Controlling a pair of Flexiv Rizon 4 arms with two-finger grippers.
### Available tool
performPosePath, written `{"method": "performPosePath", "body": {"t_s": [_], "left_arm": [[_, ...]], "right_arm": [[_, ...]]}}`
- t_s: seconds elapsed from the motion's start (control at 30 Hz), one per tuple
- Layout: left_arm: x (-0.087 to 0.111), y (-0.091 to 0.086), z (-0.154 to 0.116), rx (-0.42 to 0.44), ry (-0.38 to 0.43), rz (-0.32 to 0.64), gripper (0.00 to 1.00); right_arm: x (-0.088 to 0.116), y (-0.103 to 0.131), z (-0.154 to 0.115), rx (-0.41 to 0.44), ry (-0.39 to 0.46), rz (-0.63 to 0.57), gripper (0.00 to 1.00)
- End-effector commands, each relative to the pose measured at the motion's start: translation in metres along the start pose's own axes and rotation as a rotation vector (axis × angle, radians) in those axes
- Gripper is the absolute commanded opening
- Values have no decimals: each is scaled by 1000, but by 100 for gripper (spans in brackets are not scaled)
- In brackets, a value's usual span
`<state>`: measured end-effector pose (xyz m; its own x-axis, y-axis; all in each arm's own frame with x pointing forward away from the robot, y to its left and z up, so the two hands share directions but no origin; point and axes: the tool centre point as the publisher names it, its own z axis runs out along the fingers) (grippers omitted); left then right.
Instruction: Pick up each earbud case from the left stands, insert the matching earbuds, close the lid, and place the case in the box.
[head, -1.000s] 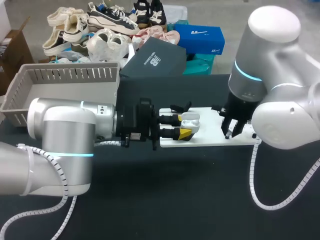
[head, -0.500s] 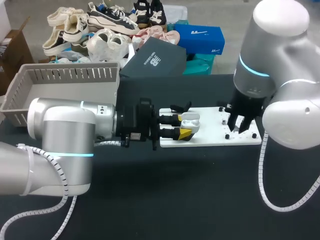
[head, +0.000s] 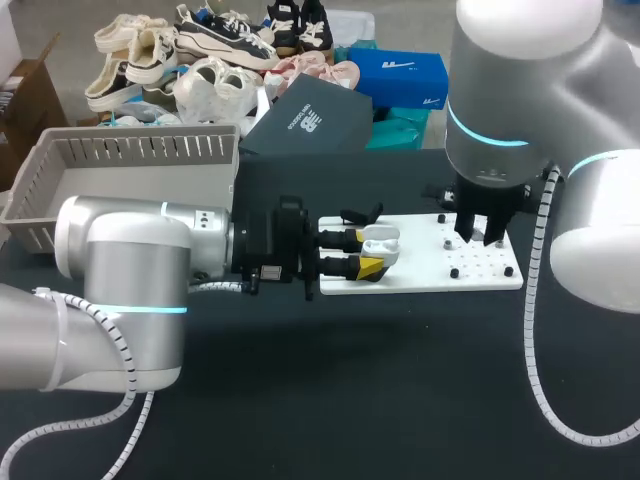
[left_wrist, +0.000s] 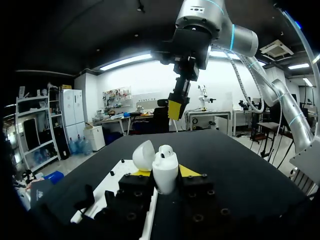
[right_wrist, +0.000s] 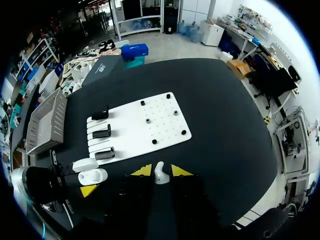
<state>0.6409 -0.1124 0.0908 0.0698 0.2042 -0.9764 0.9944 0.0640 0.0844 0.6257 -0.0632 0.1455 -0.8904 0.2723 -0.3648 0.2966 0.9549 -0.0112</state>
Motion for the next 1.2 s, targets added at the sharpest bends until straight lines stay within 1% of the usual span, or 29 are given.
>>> {"method": "performPosePath", "body": {"t_s": [0.03, 0.27, 0.37, 0.47, 0.57, 0.63, 0.77, 0.83, 0.9, 0.93, 0.97, 1.2], "left_arm": [[0, -2, 0, -7, -2, 2, 0], [0, -2, 0, -7, -2, 2, 0], [0, -2, 0, -7, -2, 2, 0], [0, -2, 0, -7, -2, 2, 0], [0, -2, 0, -7, -2, 2, 0], [0, -2, 0, -7, -2, 2, 0], [0, -2, 0, -7, -2, 2, 0], [0, -2, 0, -7, -2, 2, 0], [0, -2, 0, -7, -2, 2, 0], [0, -2, 0, -7, -2, 2, 0], [0, -2, 0, -7, -2, 2, 0], [0, -2, 0, -7, -2, 2, 0]], "right_arm": [[18, 7, -40, -18, -87, -43, 0], [33, 33, -60, -66, -38, -156, 0], [39, 49, -67, -114, 11, -221, 0], [45, 69, -68, -110, 14, -275, 0], [46, 86, -65, -111, 40, -320, 0], [46, 92, -64, -117, 56, -344, 0], [45, 99, -63, -125, 82, -369, 0], [43, 102, -62, -159, 122, -388, 0], [41, 103, -62, -176, 144, -395, 0], [39, 104, -61, -208, 180, -406, 0], [38, 104, -61, -214, 190, -411, 0], [33, 104, -57, -227, 231, -414, 0]]}}
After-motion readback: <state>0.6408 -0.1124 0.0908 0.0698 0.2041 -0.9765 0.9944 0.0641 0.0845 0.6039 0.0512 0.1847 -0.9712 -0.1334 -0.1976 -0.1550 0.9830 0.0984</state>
